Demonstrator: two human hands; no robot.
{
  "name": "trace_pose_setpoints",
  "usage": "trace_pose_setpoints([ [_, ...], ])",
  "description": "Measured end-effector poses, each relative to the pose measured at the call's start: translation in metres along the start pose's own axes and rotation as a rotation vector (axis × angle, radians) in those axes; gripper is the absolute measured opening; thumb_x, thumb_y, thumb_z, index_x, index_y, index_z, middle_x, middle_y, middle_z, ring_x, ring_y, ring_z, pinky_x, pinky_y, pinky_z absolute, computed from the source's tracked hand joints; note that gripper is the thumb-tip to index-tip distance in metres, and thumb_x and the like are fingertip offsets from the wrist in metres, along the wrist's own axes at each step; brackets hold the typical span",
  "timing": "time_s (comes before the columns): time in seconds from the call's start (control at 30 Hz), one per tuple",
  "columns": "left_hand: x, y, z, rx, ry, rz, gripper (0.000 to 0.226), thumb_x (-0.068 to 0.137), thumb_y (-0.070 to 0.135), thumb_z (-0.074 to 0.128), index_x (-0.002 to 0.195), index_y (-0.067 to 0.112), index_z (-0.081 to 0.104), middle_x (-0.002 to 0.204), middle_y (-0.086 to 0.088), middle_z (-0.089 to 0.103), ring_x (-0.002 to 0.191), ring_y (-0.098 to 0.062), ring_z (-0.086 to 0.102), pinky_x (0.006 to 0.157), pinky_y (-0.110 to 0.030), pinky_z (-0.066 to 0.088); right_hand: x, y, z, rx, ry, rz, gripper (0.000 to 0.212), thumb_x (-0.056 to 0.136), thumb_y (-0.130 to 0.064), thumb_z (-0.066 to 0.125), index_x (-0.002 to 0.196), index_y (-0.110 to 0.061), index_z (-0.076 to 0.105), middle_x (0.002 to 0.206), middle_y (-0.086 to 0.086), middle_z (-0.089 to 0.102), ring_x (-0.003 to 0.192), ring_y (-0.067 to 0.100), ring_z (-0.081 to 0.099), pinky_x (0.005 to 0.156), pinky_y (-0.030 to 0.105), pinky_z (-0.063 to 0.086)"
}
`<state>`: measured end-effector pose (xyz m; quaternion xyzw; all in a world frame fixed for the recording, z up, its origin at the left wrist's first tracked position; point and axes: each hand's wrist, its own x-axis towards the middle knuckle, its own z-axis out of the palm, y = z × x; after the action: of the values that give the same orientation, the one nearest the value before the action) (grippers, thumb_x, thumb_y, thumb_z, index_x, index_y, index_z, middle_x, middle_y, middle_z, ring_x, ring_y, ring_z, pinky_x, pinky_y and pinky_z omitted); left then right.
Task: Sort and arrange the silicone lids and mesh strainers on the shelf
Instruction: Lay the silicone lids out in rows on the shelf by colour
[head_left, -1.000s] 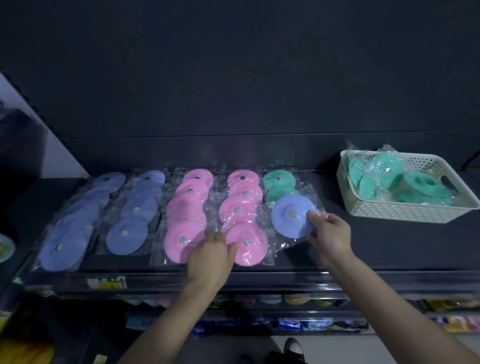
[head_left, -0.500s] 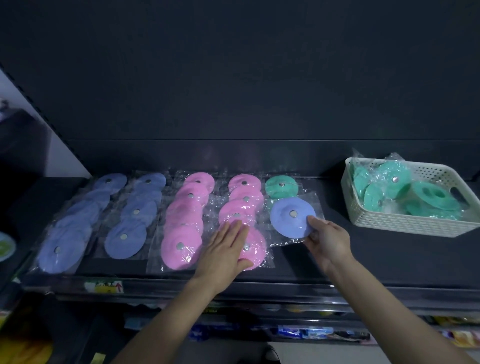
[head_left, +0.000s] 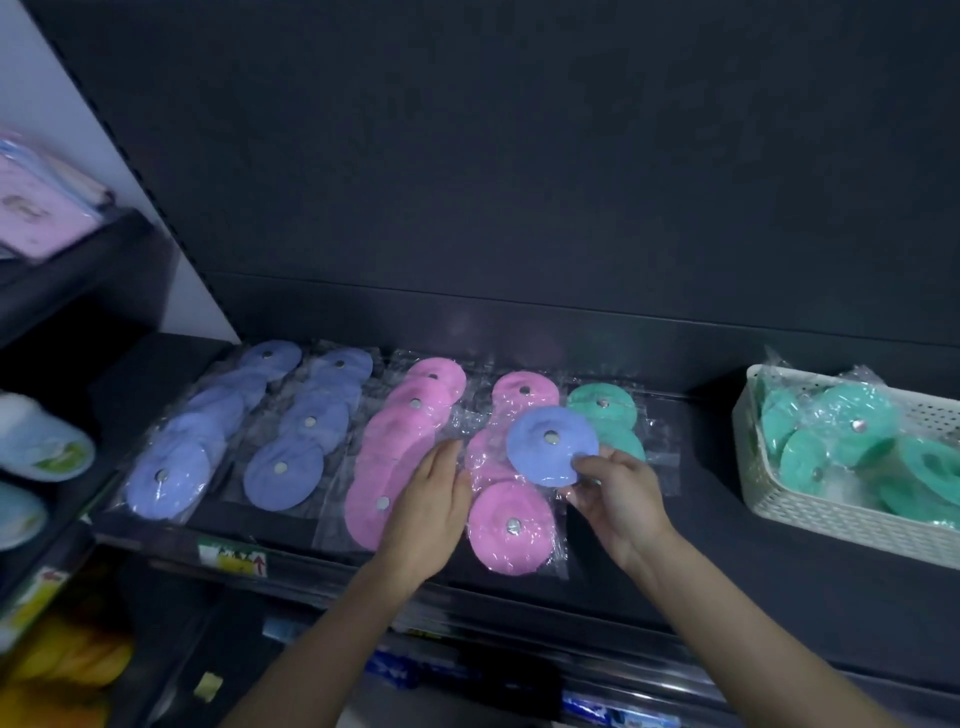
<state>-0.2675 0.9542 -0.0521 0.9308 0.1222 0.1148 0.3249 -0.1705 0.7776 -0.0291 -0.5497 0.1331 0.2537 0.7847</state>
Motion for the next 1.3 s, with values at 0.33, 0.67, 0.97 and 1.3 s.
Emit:
trace_pose_setpoints([
  [0.33,-0.007,-0.029,-0.029,-0.024,0.156,-0.155,0.052,0.091,0.03,0.027,0.127,0.002,0.052,0.13,-0.008,0.054,0.119,-0.018,0.047,0.097,-0.013,0.025,-0.014,0.007,0.044,-0.189,-0.068,-0.001,0.016,0.084,0.005,0.058,0.077,-0.009,0.055,0.059,0.007,0.053,0.047,0.016,0.045,0.053,0.03,0.04],
  [0.67,-0.008,-0.08,-0.08,-0.147,0.194,-0.179,0.027,0.101,0.022,0.039,0.124,0.016,0.051,0.116,0.012,0.05,0.107,-0.003,0.047,0.091,-0.018,0.031,-0.019,0.057,0.126,-0.3,-0.147,-0.026,0.019,0.079,0.011,0.056,0.073,-0.007,0.052,0.055,0.006,0.046,0.04,0.013,0.038,0.046,0.023,0.033],
  [0.97,-0.021,-0.16,-0.139,-0.168,0.082,-0.261,0.065,0.082,0.017,0.072,0.139,0.018,0.04,0.086,0.005,0.056,0.085,-0.014,0.057,0.068,-0.016,0.039,-0.017,0.122,0.198,-0.597,-0.112,-0.107,0.019,0.08,0.0,0.063,0.078,-0.011,0.048,0.052,0.003,0.051,0.035,0.011,0.041,0.039,0.018,0.034],
  [1.3,-0.023,-0.218,-0.167,-0.024,-0.059,-0.25,0.078,0.086,0.016,0.068,0.149,0.018,0.021,0.073,0.012,0.051,0.071,-0.006,0.053,0.064,-0.017,0.038,-0.018,0.154,0.241,-1.356,-0.149,-0.483,0.029,0.086,-0.006,0.051,0.115,-0.009,0.046,0.087,0.012,0.066,0.077,0.031,0.061,0.061,0.037,0.044],
])
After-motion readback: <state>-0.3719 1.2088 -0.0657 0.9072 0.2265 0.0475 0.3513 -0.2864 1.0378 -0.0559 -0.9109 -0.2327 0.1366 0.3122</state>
